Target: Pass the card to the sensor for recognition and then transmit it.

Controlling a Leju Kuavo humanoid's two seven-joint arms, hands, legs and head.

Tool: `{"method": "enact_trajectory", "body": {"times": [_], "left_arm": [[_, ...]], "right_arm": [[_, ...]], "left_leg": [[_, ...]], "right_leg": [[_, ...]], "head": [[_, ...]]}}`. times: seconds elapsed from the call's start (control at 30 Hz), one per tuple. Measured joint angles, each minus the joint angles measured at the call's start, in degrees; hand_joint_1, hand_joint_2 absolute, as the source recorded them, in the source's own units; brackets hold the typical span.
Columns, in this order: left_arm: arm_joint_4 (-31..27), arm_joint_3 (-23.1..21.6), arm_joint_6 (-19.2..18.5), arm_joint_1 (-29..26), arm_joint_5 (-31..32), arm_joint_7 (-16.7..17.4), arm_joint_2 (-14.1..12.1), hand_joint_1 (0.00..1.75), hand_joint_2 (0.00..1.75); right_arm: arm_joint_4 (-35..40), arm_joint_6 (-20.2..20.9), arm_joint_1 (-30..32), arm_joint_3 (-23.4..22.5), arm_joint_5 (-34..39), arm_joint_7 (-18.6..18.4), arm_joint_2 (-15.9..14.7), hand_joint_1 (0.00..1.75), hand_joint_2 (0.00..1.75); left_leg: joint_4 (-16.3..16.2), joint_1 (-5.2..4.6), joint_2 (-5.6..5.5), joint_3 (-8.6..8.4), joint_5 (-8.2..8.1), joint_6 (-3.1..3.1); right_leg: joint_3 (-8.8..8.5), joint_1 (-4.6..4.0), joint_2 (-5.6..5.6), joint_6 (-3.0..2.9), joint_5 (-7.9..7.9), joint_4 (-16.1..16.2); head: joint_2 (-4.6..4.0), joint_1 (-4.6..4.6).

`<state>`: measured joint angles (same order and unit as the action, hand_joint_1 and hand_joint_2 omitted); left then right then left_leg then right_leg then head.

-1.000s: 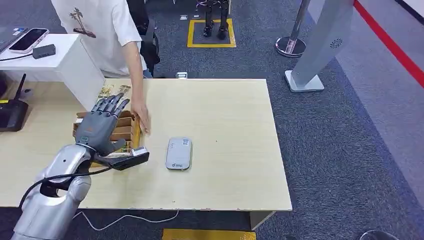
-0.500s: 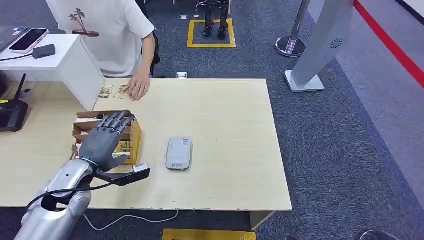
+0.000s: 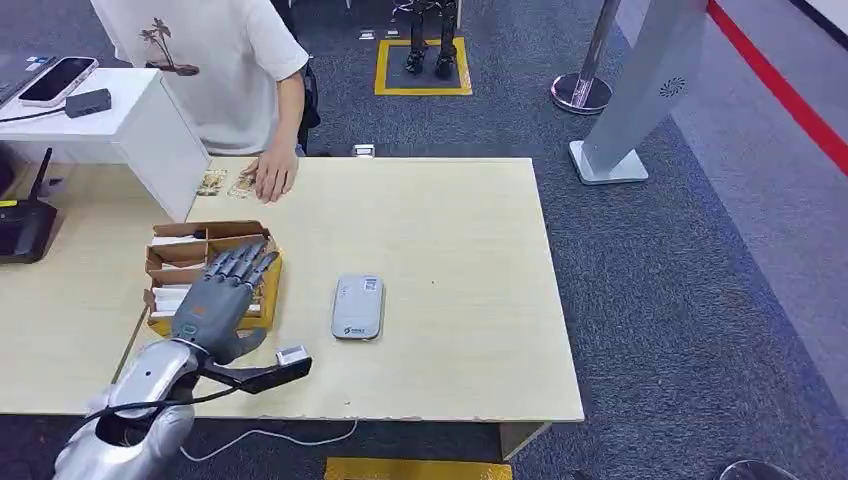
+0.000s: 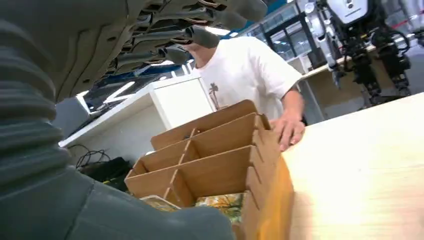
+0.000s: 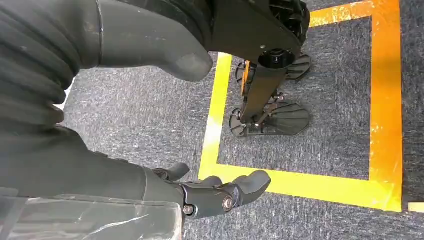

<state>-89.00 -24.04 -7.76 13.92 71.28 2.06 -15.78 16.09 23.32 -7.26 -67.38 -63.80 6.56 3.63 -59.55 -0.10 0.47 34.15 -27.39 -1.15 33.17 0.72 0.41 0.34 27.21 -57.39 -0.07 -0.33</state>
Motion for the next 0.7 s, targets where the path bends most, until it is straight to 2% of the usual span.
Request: {"method": "enact_trajectory", "body": {"times": [0.3,0.5,0.7], "left_arm": [[-0.57,-0.92,0.37,-1.84,0.68,0.37,0.46,0.0,1.75],[-1.88,-0.9,2.08,-5.25,3.56,3.41,0.68,0.0,1.75],[-4.15,0.94,2.08,-9.35,7.45,5.07,1.16,0.0,1.75]], "right_arm": [[0.0,0.0,0.15,-0.02,0.0,0.0,0.0,0.0,1.75],[0.0,0.0,0.43,-0.15,0.22,0.09,0.0,0.0,1.75],[0.02,0.0,0.69,-0.55,0.92,0.0,0.0,0.0,1.75]], "left_leg": [[0.0,0.0,0.0,0.0,-0.01,0.02],[0.01,0.0,-0.01,0.01,-0.02,0.01],[0.02,0.0,0.0,0.02,-0.03,0.01]], "right_leg": [[0.0,0.0,-0.01,0.0,0.0,0.0],[0.0,0.0,-0.01,0.01,0.02,0.0],[0.0,0.0,0.0,0.01,0.02,0.0]], "head": [[0.0,0.0],[0.0,0.0],[0.0,0.0]]}}
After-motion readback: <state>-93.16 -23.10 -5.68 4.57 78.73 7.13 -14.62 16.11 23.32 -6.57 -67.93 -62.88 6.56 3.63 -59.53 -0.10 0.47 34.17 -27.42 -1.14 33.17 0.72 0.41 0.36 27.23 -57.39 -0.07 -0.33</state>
